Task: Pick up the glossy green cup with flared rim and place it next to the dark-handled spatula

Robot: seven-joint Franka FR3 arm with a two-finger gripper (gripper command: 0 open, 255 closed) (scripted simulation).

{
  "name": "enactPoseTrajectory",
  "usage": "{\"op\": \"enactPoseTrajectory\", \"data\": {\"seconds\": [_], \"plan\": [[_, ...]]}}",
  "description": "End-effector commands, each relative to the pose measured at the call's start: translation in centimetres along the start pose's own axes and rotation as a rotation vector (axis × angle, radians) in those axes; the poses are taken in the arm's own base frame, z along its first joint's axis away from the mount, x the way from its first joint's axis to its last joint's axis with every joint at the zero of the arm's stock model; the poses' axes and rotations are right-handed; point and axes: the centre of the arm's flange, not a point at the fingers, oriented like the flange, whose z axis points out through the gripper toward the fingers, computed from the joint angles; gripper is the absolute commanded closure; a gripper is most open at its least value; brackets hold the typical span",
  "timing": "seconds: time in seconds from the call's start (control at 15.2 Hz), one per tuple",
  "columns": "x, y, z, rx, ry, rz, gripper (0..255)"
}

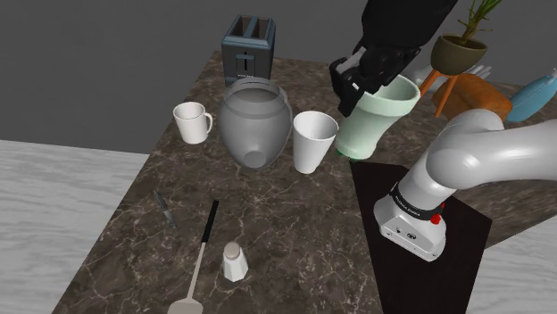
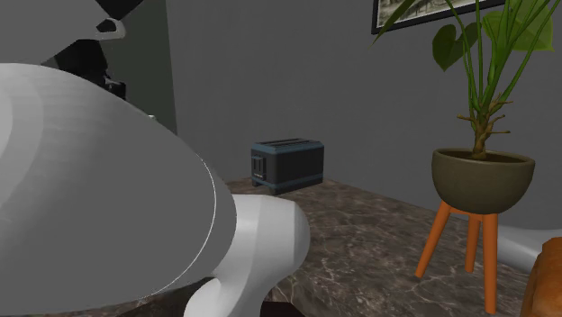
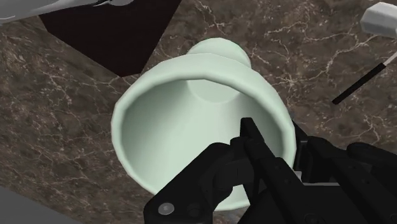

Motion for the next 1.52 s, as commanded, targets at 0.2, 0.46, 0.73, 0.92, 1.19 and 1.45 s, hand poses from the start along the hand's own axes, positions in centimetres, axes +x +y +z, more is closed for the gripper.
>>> {"op": "enactPoseTrajectory", "data": {"seconds": [0.2,0.46,0.73,0.92,1.19,1.45], "plan": [[-3.3,-5.8,-1.4,0.001,0.0,0.0,255],[-5.8,-10.4,-2.4,0.001,0.0,0.0,255],[-7.7,-13.8,-2.6,0.001,0.0,0.0,255],[-8.0,-14.0,-1.1,0.001,0.0,0.0,255],[-8.4,-14.2,1.0,0.001,0.0,0.0,255],[-8.8,-14.4,3.1,0.001,0.0,0.0,255]]}}
